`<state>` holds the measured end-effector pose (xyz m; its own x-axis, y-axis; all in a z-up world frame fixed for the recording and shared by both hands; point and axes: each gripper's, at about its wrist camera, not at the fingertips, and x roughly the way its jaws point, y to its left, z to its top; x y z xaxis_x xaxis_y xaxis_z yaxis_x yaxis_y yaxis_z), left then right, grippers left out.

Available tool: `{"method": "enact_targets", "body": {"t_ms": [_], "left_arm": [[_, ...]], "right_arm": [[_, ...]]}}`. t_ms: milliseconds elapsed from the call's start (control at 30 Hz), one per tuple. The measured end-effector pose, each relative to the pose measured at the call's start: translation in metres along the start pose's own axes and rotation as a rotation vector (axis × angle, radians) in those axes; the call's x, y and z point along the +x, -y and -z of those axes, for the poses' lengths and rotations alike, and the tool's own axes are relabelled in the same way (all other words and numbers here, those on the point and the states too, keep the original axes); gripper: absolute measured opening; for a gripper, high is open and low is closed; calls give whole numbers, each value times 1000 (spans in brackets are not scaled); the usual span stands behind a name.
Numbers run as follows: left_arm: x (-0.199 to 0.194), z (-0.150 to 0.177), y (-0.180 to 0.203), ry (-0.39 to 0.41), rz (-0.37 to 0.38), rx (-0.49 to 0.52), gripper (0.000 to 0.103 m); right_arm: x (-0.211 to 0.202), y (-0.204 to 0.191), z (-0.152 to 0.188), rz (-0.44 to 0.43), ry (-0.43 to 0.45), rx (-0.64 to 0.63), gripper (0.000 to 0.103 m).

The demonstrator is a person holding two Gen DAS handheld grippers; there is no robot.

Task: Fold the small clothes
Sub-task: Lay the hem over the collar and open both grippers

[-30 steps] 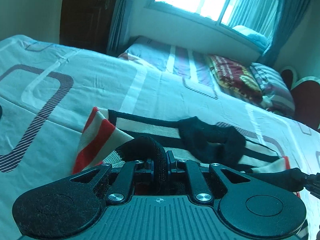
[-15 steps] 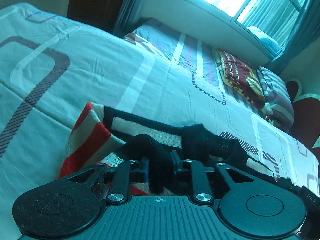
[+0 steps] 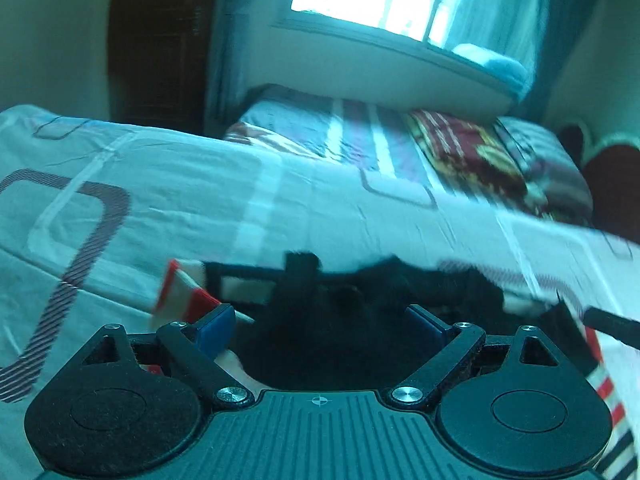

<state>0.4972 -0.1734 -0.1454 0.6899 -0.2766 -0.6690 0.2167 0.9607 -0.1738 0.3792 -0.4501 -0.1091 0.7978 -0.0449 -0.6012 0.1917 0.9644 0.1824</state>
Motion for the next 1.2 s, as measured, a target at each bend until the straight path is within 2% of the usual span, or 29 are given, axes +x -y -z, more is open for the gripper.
{"method": "enact_targets", "body": {"t_ms": [67, 133, 200, 233, 300, 367, 467, 567, 600, 667, 733, 867, 933, 1000, 1067, 1200], "left_arm": [[5, 9, 11, -25, 10, 35, 91], [19, 14, 14, -50, -39, 69, 91], [27, 16, 4, -37, -101, 62, 91], [31, 16, -3, -29, -155, 59, 91], [37, 14, -27, -35, -175, -18, 91], [35, 13, -37, -33, -178, -51, 91], [34, 14, -36, -25, -193, -61, 91], [17, 13, -43, 6, -185, -171, 91], [9, 14, -40, 19, -190, -165, 91], [-7, 19, -28, 47, -181, -73, 91], [-22, 26, -13, 65, -159, 8, 91], [-36, 42, 6, 31, -111, 65, 91], [-34, 51, 12, 8, -120, 91, 91], [-23, 61, 11, -54, -131, 101, 92], [-23, 70, 11, -21, -143, 124, 95], [-19, 69, 13, -26, -163, 121, 100]], "right_arm": [[9, -12, 7, -29, -42, -40, 40], [22, -18, 12, -24, -86, -66, 36], [32, -15, 16, 51, -89, -100, 36], [37, -10, 18, 89, -85, -123, 34], [41, 4, 19, 81, -68, -101, 20], [42, 9, 17, 89, -69, -57, 14], [42, 10, 20, 92, -57, -41, 13], [35, 8, 18, 92, -65, -22, 14], [28, 5, 18, 83, -61, -16, 20], [11, -5, 20, 51, -34, -41, 26], [-3, -17, 26, 15, -27, -70, 26], [-17, -37, 39, -28, -39, -98, 26], [-20, -45, 45, -29, -45, -124, 26], [-20, -48, 52, -10, -58, -154, 25], [-14, -47, 62, 46, -83, -201, 25], [-13, -38, 76, 40, -28, -192, 25]]}}
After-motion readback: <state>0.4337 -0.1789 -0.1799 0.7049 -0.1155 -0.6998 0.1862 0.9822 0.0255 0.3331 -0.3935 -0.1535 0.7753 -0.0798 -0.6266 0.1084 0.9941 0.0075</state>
